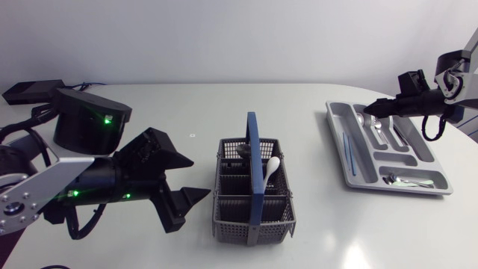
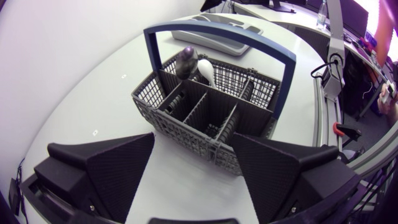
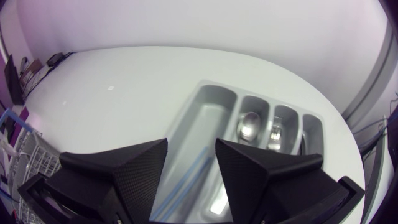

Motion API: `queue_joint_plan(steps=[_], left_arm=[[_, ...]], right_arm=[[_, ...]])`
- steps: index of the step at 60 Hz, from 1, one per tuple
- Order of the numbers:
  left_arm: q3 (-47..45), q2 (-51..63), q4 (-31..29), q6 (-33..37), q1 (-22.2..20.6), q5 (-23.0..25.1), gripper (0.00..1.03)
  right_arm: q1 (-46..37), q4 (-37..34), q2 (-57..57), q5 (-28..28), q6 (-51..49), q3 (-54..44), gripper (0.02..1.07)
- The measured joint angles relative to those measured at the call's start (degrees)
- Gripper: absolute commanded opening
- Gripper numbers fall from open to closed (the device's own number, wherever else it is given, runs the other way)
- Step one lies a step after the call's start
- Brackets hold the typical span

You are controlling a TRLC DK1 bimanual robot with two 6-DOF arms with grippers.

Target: Unload the cutlery basket into the drawer organizer.

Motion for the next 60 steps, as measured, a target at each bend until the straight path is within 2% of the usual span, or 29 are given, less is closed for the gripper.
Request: queue_joint_plan(steps=[6,15,20,23,31,36,39,40,47,52,60], left_arm=[[0.0,0.0,-2.1,0.0,-1.8,0.0,0.87],[0.0,0.0,-6.0,0.0,-5.2,0.0,0.87],[-0.1,0.0,-7.3,0.0,-7.2,0.0,0.80],[-0.1,0.0,-7.6,0.0,-8.1,0.0,0.75],[-0.8,0.0,-8.0,0.0,-9.8,0.0,0.48],[-1.2,0.0,-8.1,0.0,-11.2,0.0,0.34],[-1.3,0.0,-8.1,0.0,-12.1,0.0,0.28],[-1.3,0.0,-8.1,0.0,-12.3,0.0,0.23],[-1.8,0.6,-8.1,0.0,-13.8,0.2,0.13],[-2.1,2.9,-8.1,0.0,-14.8,0.3,0.11],[-3.1,7.2,-6.7,0.0,-15.1,0.2,0.11]], right_arm=[[4.8,0.2,-6.4,-0.6,-0.8,-6.5,0.62],[10.9,0.0,-9.2,-0.6,-0.9,-11.3,0.62],[14.2,0.0,-9.2,-0.6,-0.9,-11.9,0.62],[16.3,0.0,-9.2,-0.5,-0.9,-12.0,0.62],[21.9,0.0,-9.2,0.5,-0.8,-12.0,0.61],[24.4,-0.1,-8.5,0.7,-0.4,-11.6,0.46],[25.8,-0.1,-7.1,0.8,0.0,-10.5,0.41],[26.1,-0.2,-6.7,0.9,0.0,-10.2,0.37],[28.3,-0.6,-3.3,0.9,0.7,-8.0,0.21],[29.7,-1.6,-1.7,0.9,1.2,-6.9,0.13],[31.7,-3.5,-0.1,-0.3,1.3,-4.9,0.13]])
